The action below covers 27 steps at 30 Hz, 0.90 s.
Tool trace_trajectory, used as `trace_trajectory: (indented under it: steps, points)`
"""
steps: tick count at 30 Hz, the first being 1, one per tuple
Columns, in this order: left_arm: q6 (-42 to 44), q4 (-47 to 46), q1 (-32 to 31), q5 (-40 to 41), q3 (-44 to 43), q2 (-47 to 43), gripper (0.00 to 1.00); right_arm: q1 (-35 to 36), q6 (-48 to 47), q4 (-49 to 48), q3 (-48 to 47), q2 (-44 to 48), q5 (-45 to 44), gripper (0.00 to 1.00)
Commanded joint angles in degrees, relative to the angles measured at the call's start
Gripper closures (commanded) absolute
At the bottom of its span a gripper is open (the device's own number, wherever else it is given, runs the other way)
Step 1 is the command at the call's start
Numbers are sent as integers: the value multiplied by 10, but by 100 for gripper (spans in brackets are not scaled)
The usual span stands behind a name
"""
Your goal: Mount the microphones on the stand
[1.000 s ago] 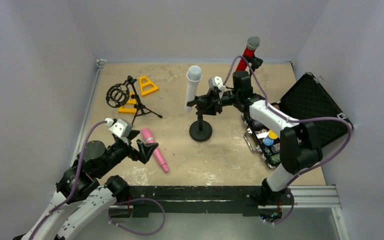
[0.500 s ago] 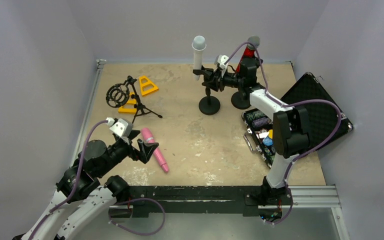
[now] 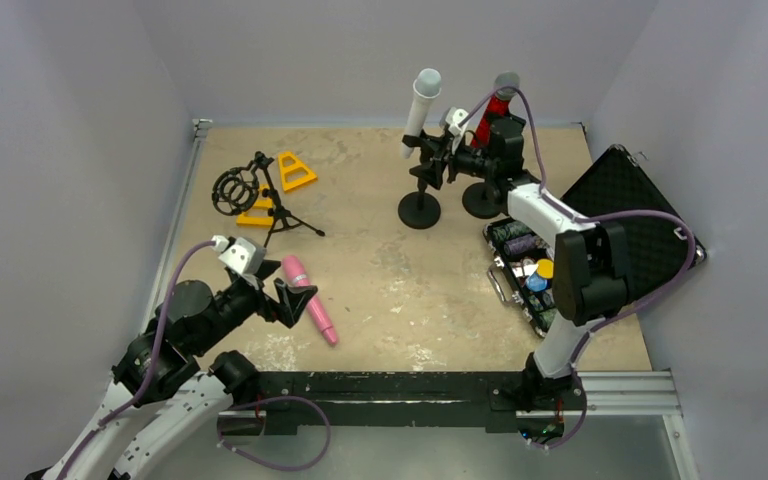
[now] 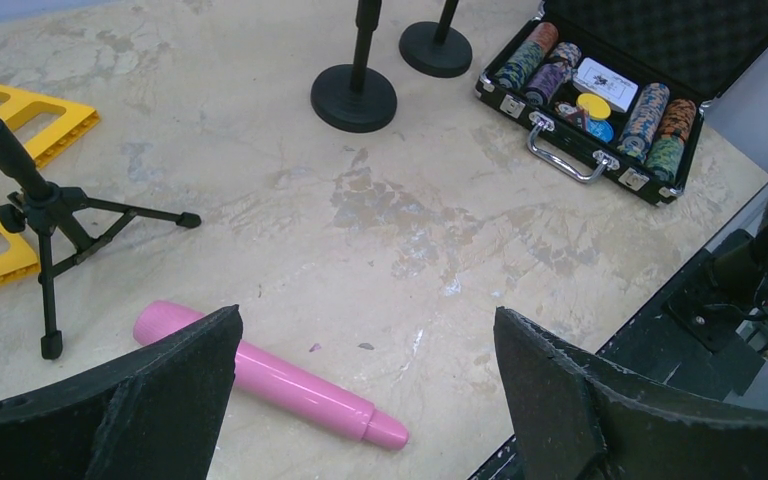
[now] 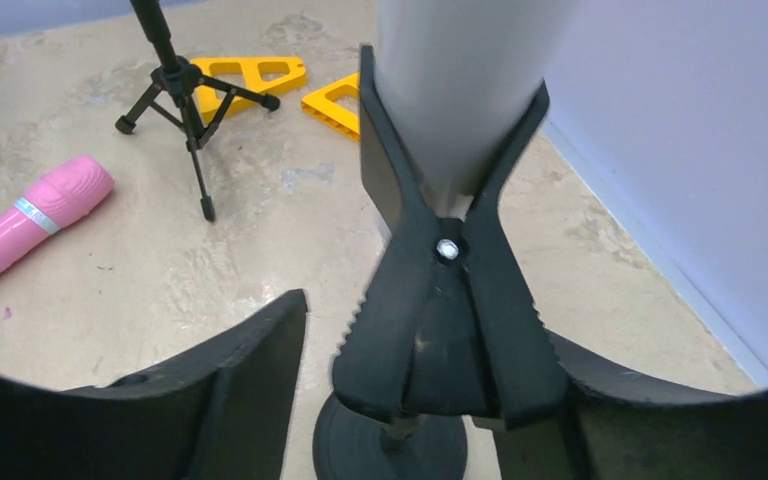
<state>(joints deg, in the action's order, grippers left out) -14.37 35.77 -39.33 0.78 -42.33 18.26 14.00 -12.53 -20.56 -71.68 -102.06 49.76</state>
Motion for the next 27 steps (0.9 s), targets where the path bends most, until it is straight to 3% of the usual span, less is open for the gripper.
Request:
trace_trajectory:
  steps: [1,16,27]
  points:
    - [-8,-5,2,-5,-17,-10,1,0,8,5,9,48,-12,32]
    - [-1,-1,2,-21,-20,-27,1,-10,-19,144,80,155,-32,10]
    - [4,-6,2,-27,-10,-32,1,-25,-51,225,146,238,-34,6]
